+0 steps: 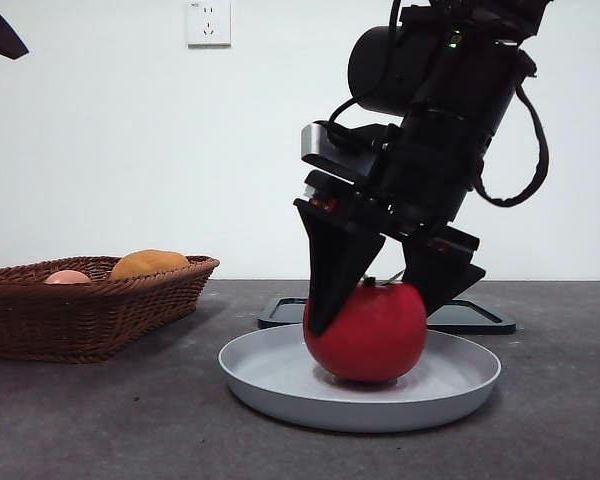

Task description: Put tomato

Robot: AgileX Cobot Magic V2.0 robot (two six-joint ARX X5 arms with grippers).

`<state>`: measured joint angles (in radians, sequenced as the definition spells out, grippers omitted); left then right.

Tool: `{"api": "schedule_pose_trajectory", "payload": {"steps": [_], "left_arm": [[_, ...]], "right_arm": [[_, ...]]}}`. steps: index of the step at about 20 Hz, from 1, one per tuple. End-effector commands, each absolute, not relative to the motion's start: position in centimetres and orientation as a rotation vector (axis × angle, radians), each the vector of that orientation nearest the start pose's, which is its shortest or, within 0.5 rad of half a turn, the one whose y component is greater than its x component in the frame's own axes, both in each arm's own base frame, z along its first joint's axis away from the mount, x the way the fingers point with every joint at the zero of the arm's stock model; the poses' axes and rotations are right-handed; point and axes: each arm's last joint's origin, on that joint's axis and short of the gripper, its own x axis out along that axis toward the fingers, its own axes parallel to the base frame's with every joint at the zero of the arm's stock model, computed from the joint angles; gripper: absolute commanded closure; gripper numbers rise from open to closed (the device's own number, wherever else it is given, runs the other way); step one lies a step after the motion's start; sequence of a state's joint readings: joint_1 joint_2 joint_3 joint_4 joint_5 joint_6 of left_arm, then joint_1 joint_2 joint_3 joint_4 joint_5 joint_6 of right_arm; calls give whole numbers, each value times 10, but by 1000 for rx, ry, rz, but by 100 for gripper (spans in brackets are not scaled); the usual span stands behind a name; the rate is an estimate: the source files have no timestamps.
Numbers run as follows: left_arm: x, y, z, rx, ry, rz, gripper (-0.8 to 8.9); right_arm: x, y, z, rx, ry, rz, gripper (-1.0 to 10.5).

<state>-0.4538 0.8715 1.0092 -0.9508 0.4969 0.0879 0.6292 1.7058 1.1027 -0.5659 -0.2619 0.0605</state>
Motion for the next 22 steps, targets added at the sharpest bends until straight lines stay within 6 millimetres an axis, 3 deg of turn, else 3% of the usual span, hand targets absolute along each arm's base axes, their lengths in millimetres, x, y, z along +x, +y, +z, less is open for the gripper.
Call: {"api": "schedule_pose_trajectory", "payload": {"steps": [1, 9, 12, 17, 22], "left_arm": [[129, -79, 336, 66, 781, -946, 313], [128, -79, 335, 66, 783, -946, 313], [128, -79, 335, 66, 783, -946, 313], [128, -79, 335, 66, 783, -946, 313], [128, -79, 335, 65, 788, -945, 313]], "right_arm": [[264, 205, 207, -159, 1160, 759, 651], [297, 201, 279, -208, 876, 637, 654], [322, 186, 288, -159, 814, 581, 654], [376, 160, 260, -105, 818, 489, 654], [413, 164, 221, -109, 850, 481, 654]]}}
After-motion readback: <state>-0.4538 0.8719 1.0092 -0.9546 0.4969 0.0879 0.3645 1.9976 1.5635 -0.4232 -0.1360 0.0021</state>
